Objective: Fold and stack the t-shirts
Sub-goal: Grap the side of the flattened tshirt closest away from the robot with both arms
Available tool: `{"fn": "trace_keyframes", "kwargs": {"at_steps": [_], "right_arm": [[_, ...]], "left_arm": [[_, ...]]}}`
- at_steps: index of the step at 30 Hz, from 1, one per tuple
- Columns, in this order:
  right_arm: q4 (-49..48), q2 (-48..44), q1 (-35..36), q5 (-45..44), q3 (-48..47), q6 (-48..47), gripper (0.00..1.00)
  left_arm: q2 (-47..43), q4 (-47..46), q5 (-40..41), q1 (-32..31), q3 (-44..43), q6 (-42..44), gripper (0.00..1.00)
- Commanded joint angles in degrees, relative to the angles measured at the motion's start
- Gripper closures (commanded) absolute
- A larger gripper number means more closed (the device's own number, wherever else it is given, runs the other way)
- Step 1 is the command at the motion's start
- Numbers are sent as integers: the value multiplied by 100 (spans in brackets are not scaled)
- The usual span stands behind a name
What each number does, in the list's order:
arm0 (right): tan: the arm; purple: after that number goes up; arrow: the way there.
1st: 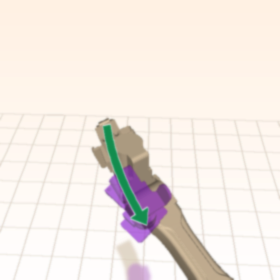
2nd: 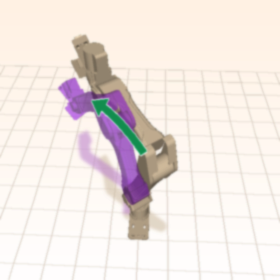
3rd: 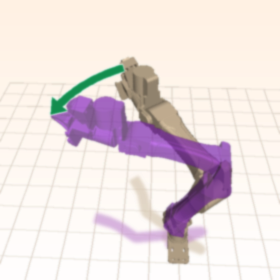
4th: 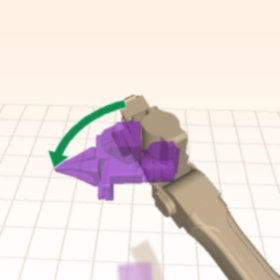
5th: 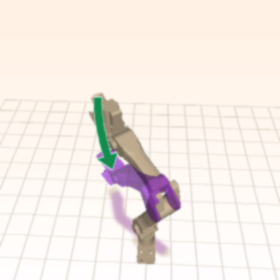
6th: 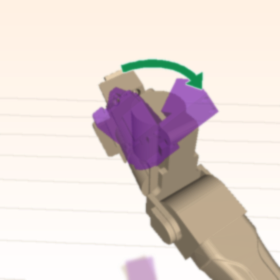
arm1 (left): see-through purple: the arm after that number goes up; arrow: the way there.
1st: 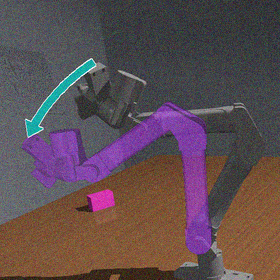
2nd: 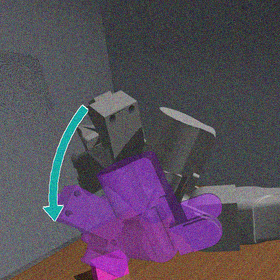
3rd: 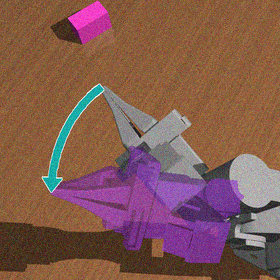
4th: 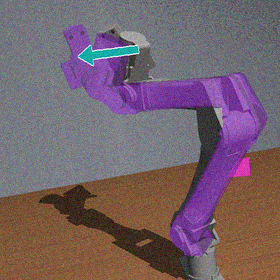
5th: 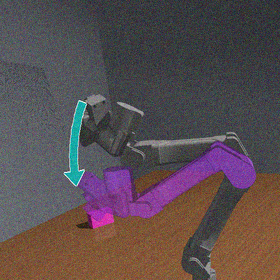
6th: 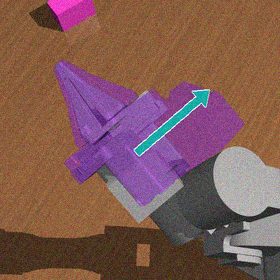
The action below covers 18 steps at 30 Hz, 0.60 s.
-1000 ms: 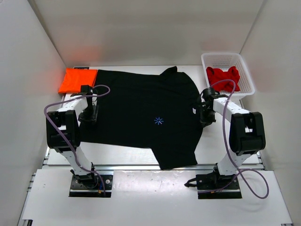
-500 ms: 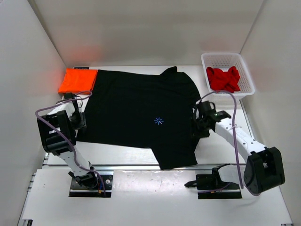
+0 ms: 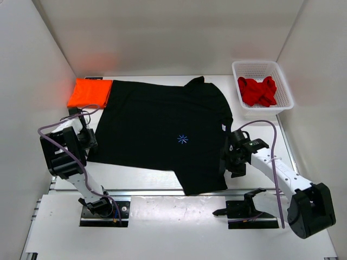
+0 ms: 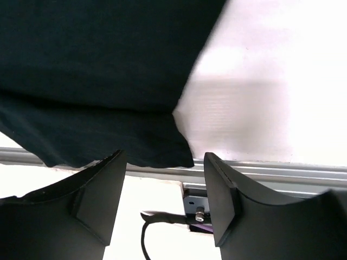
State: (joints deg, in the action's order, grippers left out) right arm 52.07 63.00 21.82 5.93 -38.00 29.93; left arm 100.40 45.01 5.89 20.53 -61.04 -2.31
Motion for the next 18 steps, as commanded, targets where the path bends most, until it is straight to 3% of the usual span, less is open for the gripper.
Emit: {"fn": "trace_keyframes", "kwargs": {"at_steps": [1, 13, 15, 18], "right_arm": [[101, -113, -29, 109, 240, 346, 43], [-548, 450, 331, 558, 328, 425, 43], [-610, 415, 436, 619, 372, 461, 44], [-576, 397, 507, 637, 442, 557, 45]], "left_arm": [[-467, -581, 693, -67, 205, -103, 44], [-416, -661, 194, 108, 549, 151, 47], [-180, -617, 36, 196, 514, 152, 54], [58, -547, -88, 223, 400, 169, 79]]}}
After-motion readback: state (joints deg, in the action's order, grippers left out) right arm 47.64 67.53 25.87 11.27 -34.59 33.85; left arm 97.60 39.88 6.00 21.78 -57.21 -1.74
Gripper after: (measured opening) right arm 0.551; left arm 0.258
